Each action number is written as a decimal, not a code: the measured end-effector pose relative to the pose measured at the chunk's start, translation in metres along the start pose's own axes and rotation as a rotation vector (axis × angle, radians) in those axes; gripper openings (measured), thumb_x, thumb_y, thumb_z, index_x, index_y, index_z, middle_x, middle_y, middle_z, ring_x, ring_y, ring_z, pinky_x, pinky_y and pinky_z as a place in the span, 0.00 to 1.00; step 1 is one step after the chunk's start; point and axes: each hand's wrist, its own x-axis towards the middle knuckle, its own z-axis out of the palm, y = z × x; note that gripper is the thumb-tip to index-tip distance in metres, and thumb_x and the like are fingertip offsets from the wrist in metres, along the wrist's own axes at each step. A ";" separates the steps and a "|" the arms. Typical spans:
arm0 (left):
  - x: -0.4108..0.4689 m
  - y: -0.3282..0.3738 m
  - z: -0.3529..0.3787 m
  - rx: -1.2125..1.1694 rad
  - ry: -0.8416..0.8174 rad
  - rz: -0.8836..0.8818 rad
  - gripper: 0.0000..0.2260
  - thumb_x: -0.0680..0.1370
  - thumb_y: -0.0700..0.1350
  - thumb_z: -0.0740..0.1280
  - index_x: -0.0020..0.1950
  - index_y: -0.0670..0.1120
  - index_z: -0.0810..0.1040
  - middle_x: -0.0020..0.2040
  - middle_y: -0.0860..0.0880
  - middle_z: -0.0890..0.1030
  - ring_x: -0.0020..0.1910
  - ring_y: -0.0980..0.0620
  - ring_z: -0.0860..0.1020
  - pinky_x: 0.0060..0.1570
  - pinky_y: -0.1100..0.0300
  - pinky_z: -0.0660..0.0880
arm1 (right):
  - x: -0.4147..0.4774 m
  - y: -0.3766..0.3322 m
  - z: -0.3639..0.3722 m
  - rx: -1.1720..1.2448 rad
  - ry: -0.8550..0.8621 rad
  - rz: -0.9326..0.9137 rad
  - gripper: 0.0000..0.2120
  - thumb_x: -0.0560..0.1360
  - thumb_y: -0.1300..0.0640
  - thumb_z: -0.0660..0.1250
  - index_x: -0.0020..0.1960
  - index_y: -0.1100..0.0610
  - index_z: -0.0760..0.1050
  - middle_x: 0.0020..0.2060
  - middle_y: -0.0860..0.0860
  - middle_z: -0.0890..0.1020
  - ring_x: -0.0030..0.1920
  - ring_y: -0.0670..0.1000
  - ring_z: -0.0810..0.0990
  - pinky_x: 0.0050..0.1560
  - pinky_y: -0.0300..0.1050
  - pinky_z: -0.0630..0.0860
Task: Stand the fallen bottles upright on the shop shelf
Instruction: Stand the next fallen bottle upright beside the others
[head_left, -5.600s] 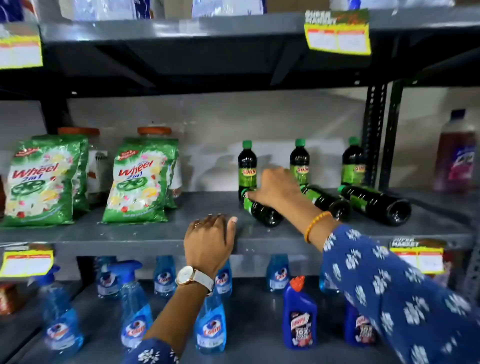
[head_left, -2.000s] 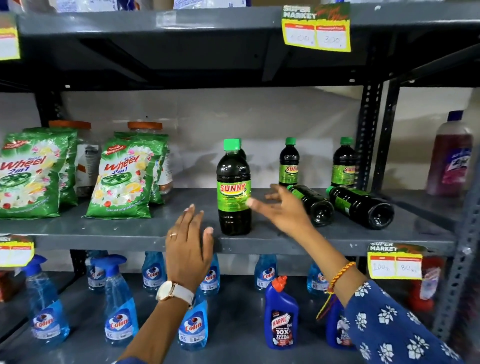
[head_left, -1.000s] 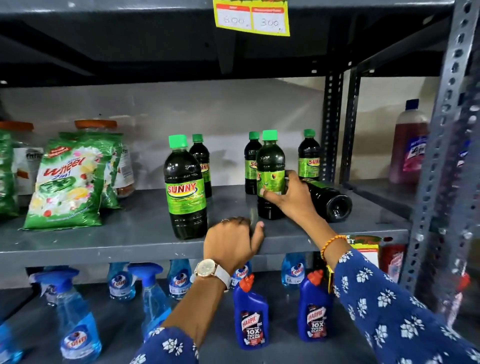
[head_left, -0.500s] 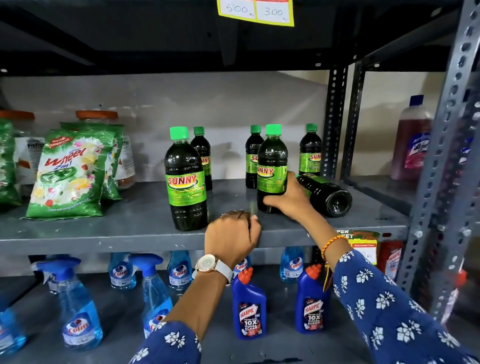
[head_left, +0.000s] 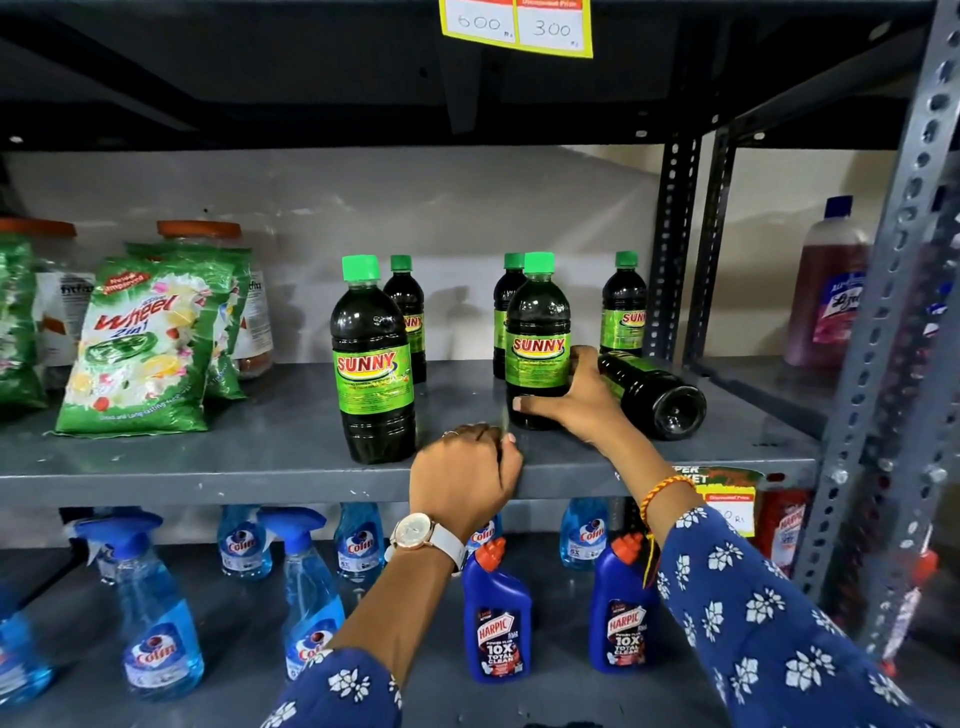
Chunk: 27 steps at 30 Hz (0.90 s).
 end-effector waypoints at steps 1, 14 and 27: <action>0.000 0.000 0.000 -0.001 0.000 -0.001 0.19 0.77 0.52 0.50 0.42 0.45 0.78 0.39 0.46 0.82 0.35 0.45 0.78 0.30 0.57 0.71 | 0.000 0.000 0.000 -0.022 0.002 -0.001 0.36 0.58 0.53 0.79 0.57 0.52 0.60 0.54 0.52 0.73 0.52 0.50 0.73 0.47 0.41 0.66; 0.000 -0.002 0.001 0.035 0.002 0.002 0.24 0.76 0.53 0.44 0.42 0.47 0.78 0.40 0.47 0.82 0.36 0.46 0.78 0.30 0.58 0.70 | -0.005 -0.004 -0.004 0.054 -0.001 0.008 0.23 0.58 0.55 0.80 0.46 0.47 0.72 0.39 0.38 0.76 0.39 0.33 0.73 0.30 0.21 0.66; -0.004 0.005 -0.003 0.028 0.034 -0.015 0.16 0.75 0.47 0.52 0.35 0.44 0.76 0.35 0.43 0.81 0.31 0.43 0.77 0.27 0.58 0.67 | -0.036 -0.016 -0.021 0.050 -0.109 -0.027 0.23 0.59 0.54 0.79 0.51 0.50 0.76 0.41 0.40 0.80 0.41 0.33 0.76 0.34 0.22 0.68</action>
